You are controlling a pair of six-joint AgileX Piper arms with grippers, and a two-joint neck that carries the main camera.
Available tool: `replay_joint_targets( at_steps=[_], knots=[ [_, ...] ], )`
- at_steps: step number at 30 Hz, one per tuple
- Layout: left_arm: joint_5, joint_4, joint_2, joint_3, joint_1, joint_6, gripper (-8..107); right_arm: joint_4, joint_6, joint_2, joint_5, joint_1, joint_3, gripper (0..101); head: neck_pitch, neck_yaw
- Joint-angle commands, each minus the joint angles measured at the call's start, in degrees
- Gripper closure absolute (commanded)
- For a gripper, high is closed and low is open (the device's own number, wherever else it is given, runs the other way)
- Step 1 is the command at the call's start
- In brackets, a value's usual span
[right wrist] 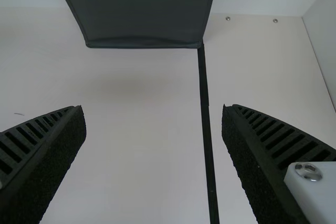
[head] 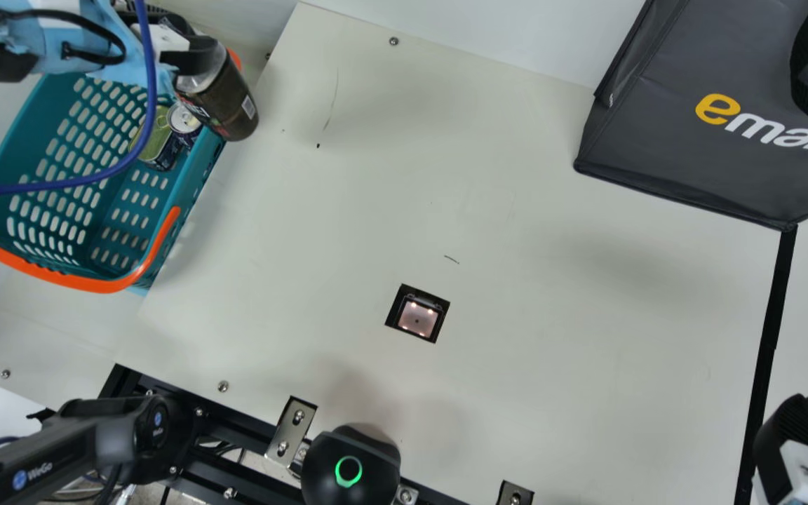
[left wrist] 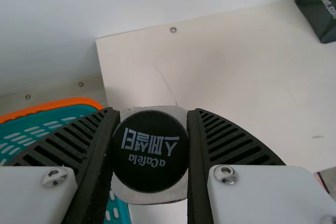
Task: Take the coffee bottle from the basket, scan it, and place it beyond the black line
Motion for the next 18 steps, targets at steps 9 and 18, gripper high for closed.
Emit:
replay_joint_targets(
  at_steps=[9, 18],
  knots=[
    [-0.98, 0.25, -2.82, 3.25, -5.99, -1.89, 89, 0.0, 0.0, 0.0, 0.0, 0.0, 0.0, 10, -1.48, 0.14],
    [-2.22, 0.67, -4.4, 5.72, -11.84, -3.14, 89, 0.0, 0.0, 0.0, -0.05, 0.0, 0.0, 10, -1.48, 0.14]
  ],
)
